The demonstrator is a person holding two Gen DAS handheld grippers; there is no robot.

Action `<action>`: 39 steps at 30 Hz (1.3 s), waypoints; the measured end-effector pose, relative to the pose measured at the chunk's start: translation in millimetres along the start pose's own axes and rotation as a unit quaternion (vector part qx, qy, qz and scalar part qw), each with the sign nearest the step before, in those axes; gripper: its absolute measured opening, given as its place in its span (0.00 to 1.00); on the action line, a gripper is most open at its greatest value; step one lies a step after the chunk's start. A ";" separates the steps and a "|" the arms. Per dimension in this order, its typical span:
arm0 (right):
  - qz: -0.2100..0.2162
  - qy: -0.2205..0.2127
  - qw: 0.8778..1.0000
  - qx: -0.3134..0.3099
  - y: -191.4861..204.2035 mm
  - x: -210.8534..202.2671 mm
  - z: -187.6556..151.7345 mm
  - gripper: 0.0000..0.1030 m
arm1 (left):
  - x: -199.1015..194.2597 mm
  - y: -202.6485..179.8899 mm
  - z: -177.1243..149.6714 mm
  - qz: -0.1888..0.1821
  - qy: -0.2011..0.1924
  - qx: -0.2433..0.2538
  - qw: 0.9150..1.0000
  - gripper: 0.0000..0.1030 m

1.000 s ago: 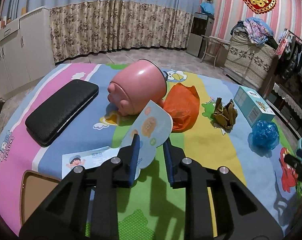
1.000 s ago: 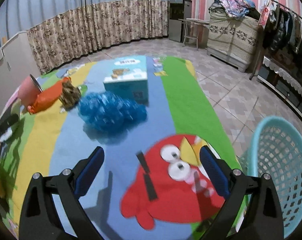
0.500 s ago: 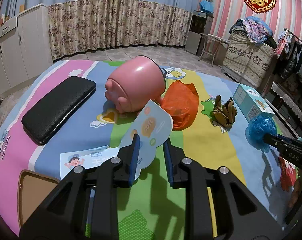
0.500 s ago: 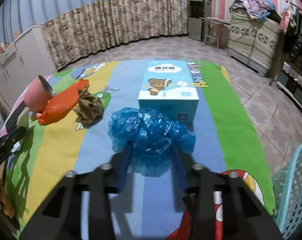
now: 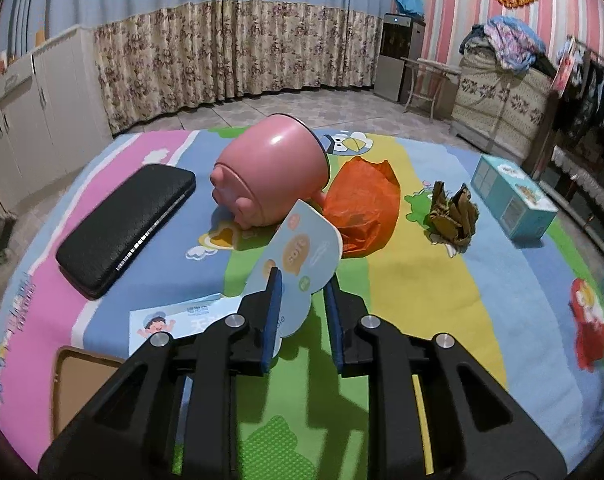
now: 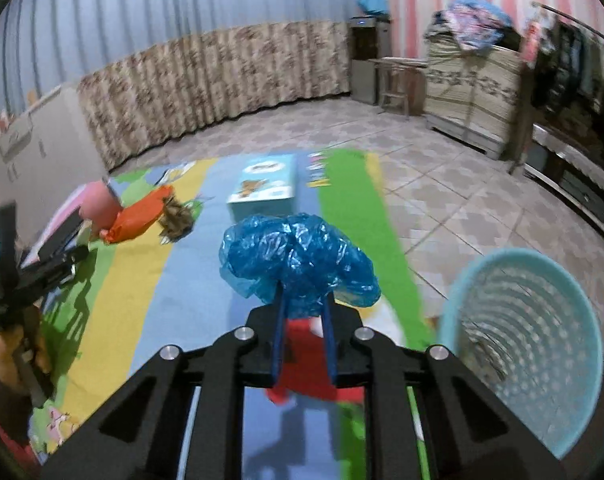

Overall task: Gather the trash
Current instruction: 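Grasp the blue plastic bag with the right gripper, then drop the paper card into the basket with the left gripper while the right carries the bag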

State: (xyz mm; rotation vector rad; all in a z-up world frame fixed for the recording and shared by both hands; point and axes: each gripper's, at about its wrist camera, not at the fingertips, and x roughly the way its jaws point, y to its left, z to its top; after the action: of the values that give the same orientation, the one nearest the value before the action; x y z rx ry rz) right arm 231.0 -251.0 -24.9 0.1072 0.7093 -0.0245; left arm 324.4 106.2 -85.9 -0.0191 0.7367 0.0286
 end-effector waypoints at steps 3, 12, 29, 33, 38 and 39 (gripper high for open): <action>-0.017 -0.013 1.000 0.016 -26.1 -20.6 -3.3 0.16 | -3.5 -14.1 1.2 0.023 -0.002 0.034 0.999 0.13; -0.028 -0.040 0.997 0.062 -86.3 -44.6 -12.5 0.16 | -38.0 -27.0 26.3 0.030 -0.021 0.033 0.999 0.01; -0.018 -0.052 0.994 0.097 -141.7 -51.6 -22.8 0.16 | -130.5 -129.0 36.6 -0.066 -0.070 0.048 0.994 0.00; -0.029 -0.055 0.993 0.104 -155.7 -54.9 -24.6 0.16 | -145.2 -172.7 26.3 -0.101 -0.077 0.072 0.989 0.00; -0.039 -0.055 0.992 0.109 -171.3 -57.3 -25.3 0.16 | -157.8 -219.8 23.4 -0.151 -0.074 0.083 0.982 0.00; -0.041 -0.055 0.991 0.111 -175.4 -57.2 -25.2 0.16 | -159.7 -226.1 22.0 -0.158 -0.075 0.085 0.981 0.00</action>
State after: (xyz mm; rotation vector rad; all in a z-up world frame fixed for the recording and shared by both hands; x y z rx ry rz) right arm 161.0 -423.4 -22.4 0.2883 0.5993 -0.1879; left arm 228.4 -122.3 39.4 0.0286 0.5765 -0.3340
